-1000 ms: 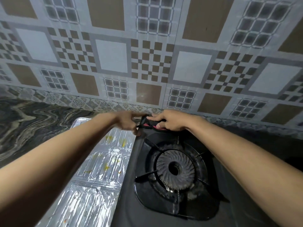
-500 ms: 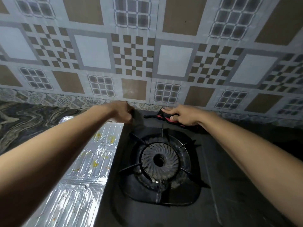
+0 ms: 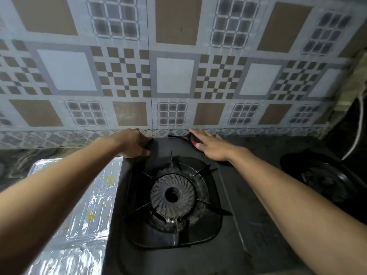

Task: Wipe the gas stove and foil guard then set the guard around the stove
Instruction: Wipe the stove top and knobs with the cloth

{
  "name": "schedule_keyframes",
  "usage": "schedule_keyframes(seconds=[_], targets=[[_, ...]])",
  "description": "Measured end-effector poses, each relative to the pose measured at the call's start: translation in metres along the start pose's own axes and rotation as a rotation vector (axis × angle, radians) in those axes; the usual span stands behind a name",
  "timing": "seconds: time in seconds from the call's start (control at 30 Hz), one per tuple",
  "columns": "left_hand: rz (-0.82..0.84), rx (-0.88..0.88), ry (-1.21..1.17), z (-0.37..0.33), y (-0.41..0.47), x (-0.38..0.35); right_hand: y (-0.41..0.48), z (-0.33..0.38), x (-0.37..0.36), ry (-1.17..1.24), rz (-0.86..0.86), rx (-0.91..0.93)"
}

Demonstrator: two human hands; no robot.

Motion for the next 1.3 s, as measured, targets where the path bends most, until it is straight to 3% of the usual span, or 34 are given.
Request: schedule_keyframes(seconds=[0.13,0.5,1.0,1.3], targets=[[0.018,-0.006,0.008,-0.009,0.002,0.007,-0.01,-0.011,0.0,0.028,-0.062,-0.063],[-0.073,0.062,-0.253,-0.063,0.031,0.012,-0.016,-0.025,-0.005,-0.02,-0.121,0.002],[0.002,0.057,-0.06,-0.11,0.041,0.001,-0.024,-0.06,0.001,0.015,-0.155,0.02],[0.027,0.048,-0.001,-0.103,0.047,-0.009,-0.032,-0.111,0.012,-0.023,-0.129,-0.086]])
Point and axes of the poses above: each hand's wrist, its own y-axis towards the middle knuckle, its own x-axis out of the back of the hand, z = x × y, the point moved 7 cm from there along y, towards the middle knuckle, and after that the axes turned 12 degrees about -x, right-handed, at the moved point
